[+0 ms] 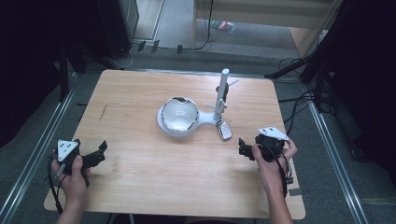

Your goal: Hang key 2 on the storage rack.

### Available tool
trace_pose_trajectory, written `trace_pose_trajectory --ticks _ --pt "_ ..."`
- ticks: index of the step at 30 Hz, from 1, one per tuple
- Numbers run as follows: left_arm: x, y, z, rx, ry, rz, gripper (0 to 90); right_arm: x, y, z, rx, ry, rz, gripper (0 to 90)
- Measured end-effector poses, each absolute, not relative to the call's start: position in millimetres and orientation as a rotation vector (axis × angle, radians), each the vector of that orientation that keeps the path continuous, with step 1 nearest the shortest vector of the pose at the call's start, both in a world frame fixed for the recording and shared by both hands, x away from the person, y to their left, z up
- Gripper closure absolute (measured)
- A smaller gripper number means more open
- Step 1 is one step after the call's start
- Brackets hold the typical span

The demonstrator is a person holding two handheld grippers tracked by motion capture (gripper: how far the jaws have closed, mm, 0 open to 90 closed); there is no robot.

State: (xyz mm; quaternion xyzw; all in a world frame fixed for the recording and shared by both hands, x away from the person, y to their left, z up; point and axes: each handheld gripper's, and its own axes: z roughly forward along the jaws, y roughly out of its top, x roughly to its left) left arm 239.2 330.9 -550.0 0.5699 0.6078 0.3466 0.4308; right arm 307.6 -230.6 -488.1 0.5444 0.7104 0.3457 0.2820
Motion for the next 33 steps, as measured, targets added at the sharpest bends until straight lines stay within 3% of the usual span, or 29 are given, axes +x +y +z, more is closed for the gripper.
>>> trace_pose_trajectory --ticks 33 --pt "239 330 -550 1.426 1.510 0.869 0.1 270 -298 -536 1.582 1.832 0.877 0.0"
